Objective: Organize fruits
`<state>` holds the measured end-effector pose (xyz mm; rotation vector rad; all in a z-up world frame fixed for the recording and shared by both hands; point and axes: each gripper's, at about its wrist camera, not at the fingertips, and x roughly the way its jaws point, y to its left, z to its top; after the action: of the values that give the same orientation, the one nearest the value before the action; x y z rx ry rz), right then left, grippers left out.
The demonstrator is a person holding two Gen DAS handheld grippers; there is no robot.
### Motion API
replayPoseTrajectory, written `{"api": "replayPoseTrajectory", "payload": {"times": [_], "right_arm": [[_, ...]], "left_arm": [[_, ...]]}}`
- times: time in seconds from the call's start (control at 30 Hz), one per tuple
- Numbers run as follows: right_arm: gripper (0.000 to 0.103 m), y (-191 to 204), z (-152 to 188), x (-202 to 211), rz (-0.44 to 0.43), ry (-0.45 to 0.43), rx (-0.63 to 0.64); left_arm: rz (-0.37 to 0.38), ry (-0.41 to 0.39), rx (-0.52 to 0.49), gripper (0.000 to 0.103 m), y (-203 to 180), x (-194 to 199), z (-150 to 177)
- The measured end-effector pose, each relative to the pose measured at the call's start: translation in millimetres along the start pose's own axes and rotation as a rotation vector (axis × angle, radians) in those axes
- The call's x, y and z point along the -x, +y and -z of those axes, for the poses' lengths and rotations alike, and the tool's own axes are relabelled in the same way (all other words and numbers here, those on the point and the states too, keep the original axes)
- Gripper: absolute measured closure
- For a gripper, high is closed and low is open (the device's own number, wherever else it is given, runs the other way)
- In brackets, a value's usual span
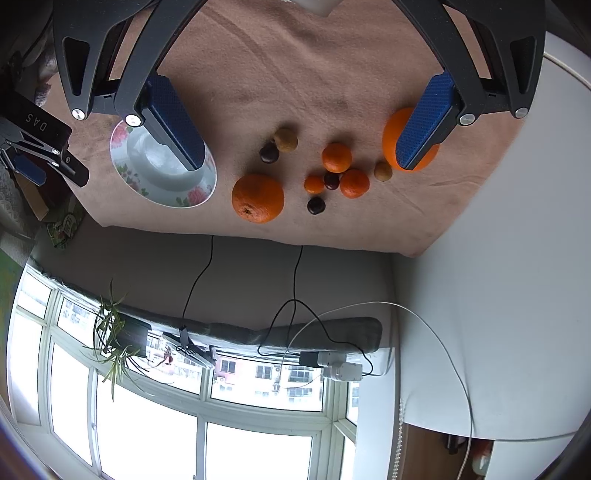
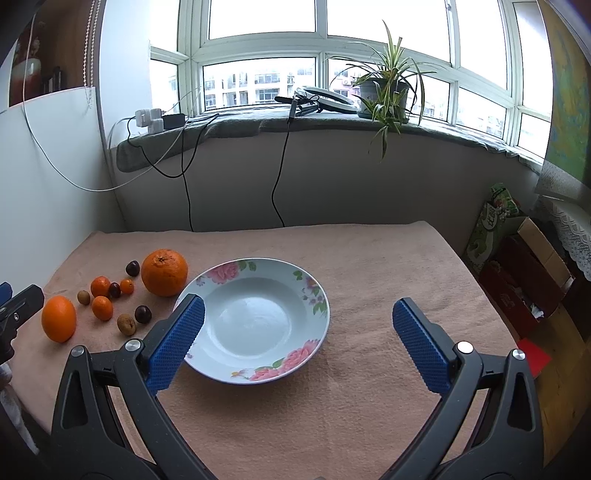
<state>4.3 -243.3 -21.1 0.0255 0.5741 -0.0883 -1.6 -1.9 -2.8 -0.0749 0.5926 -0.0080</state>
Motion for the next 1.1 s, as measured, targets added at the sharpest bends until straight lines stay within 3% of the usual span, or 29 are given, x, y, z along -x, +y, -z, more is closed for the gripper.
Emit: {"api": "replayPoseTrajectory", "payload": {"times": [0.4,0.73,0.97,1.1], "right_arm": [[0.000,4.9,-4.6,-19.7,-0.054,0.024,0.025],[0.000,23.3,-17.1,-48.7,-0.233,0.079,0.054],[0.000,35.3,-37.4,-81.7,-0.358,0.155,0.066],[0.000,45.6,-48.0,-103.2,-0.445,0.216,0.070]], "left_arm": [[0.012,0.042,0.010,0.000,-0.6,-20.6,-1.6],[0.064,0.084,0.011,0.001,0.7,-43.9,-3.2],[0.153,0.136,0.045,0.023,1.6,-70.5,-5.4],[0.188,0.161,0.068,0.025,0.4,-88.9,-5.7]]}}
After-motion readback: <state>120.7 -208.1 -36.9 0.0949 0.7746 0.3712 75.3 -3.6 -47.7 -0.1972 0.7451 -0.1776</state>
